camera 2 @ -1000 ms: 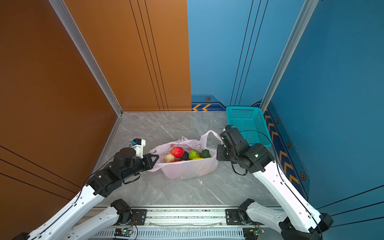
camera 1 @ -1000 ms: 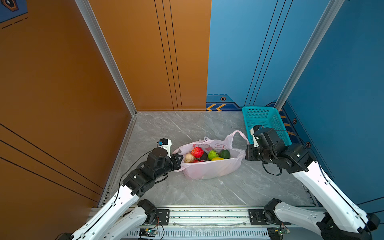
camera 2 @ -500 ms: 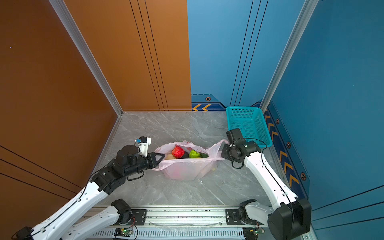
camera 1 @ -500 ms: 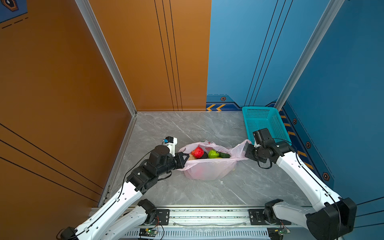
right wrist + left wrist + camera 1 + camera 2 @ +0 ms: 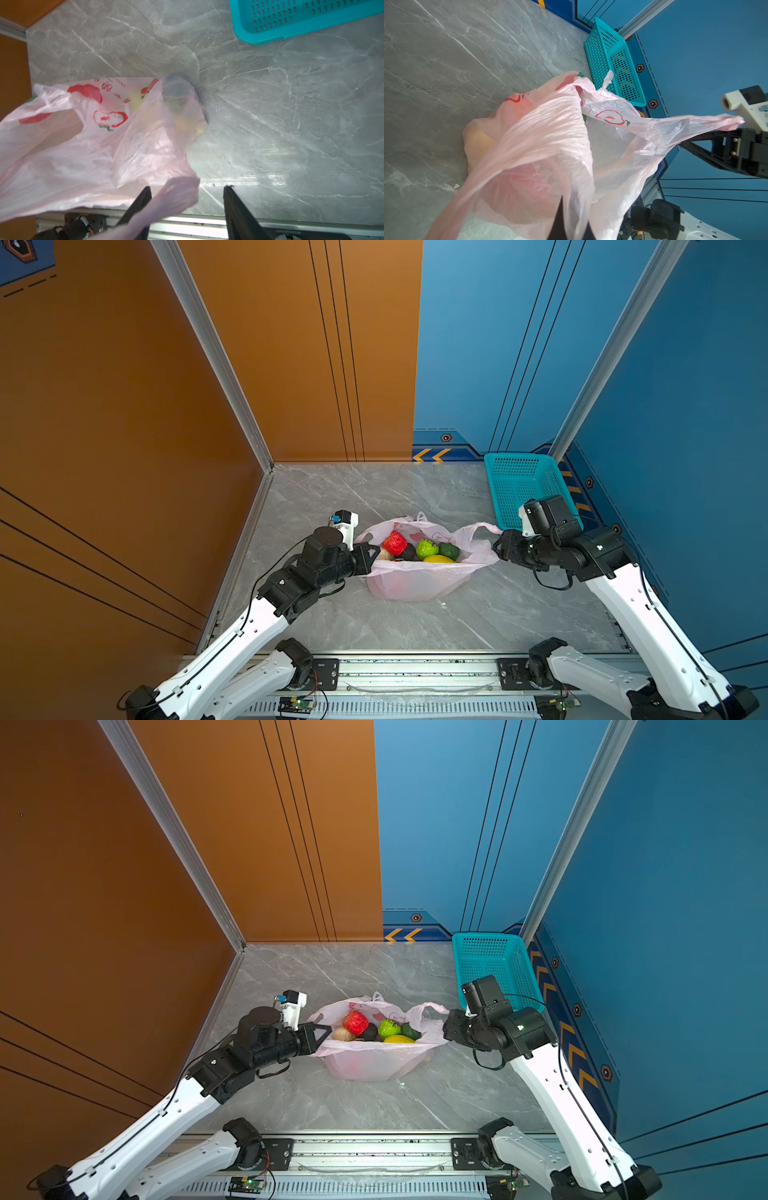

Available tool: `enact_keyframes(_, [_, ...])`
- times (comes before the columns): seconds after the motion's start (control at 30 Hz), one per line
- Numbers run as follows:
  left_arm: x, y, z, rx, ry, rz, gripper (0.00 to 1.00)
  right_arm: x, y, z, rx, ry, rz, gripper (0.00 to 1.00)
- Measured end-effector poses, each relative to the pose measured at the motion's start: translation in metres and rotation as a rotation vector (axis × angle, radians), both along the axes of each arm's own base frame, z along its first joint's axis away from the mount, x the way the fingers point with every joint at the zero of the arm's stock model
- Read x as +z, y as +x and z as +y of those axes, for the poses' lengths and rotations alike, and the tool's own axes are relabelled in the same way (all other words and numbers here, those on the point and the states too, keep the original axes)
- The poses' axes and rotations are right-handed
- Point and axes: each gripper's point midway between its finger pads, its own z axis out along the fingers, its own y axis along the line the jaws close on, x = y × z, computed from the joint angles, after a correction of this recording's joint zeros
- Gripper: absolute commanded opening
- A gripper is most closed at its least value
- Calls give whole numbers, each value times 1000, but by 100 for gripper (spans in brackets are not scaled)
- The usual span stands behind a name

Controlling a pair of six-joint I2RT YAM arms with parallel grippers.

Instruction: Untie the knot of the plastic bag and take out the fruit

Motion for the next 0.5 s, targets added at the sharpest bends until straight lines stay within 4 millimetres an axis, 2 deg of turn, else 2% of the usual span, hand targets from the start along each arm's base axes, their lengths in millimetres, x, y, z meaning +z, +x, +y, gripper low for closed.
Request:
enact_keyframes(0.17, [5, 0, -2, -14, 6, -19, 0, 25, -38, 36, 115, 63, -22, 60])
enact_keyframes(0.3, [6, -2, -4, -26, 9, -27, 0, 27, -60, 71, 222, 84, -9, 63])
enact_keyframes(0.4, [6, -4, -6, -40, 17, -35, 0, 24, -56, 103, 262, 91, -14, 67])
enact_keyframes(0.5, [7, -7, -9, -56, 19, -45, 0, 13, -34, 136, 265, 88, -27, 70])
